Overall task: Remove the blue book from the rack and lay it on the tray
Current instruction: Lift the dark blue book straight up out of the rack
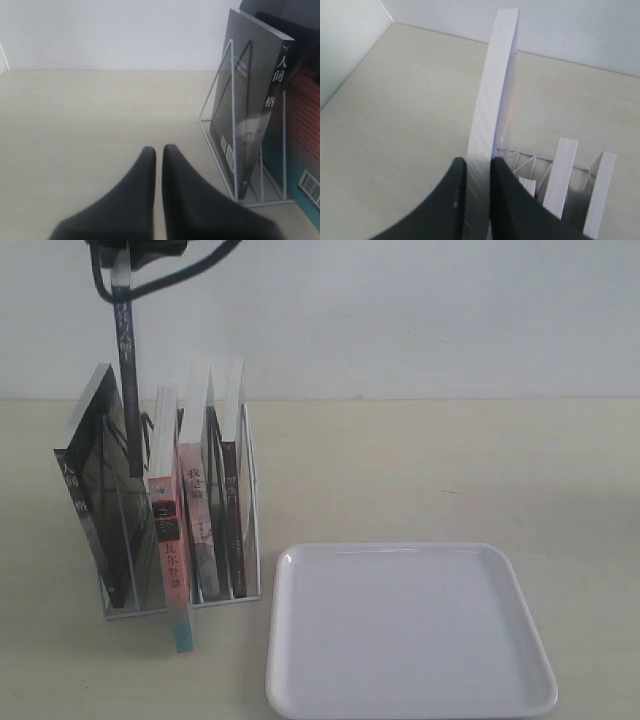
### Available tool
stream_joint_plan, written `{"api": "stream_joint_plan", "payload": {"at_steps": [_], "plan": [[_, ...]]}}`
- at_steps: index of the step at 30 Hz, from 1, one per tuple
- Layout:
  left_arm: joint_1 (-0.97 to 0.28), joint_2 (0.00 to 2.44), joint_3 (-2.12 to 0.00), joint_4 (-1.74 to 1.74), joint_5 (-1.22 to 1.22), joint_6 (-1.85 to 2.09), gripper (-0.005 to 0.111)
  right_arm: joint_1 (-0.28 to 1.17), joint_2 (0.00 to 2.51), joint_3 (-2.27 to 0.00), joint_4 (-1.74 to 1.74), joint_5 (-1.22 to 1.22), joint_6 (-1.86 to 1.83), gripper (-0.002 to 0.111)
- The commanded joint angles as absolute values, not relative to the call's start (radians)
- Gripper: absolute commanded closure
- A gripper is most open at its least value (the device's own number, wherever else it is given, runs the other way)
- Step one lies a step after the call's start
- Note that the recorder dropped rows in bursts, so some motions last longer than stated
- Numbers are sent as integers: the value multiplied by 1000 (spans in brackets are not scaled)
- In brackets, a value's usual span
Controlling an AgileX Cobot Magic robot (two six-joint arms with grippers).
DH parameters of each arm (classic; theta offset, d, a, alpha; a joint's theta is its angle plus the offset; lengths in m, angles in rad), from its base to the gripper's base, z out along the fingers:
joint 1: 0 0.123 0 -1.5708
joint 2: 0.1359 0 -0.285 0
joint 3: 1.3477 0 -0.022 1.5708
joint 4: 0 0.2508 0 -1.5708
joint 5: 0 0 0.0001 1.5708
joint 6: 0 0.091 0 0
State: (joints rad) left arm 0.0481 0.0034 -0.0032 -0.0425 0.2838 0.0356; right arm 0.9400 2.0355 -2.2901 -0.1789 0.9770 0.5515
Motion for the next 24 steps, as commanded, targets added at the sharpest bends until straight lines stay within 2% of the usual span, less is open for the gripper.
{"api": "stream_joint_plan", "payload": {"at_steps": [1,9,18,24], "plan": [[48,0,0,-41,277,33,103,938,1955,-2296,-215,956,539,109],[48,0,0,-41,277,33,103,938,1843,-2296,-234,996,530,109],[48,0,0,-41,277,33,103,938,1634,-2296,-363,1221,514,109],[48,0,0,-41,277,33,103,938,1525,-2292,-355,1221,485,109]]}}
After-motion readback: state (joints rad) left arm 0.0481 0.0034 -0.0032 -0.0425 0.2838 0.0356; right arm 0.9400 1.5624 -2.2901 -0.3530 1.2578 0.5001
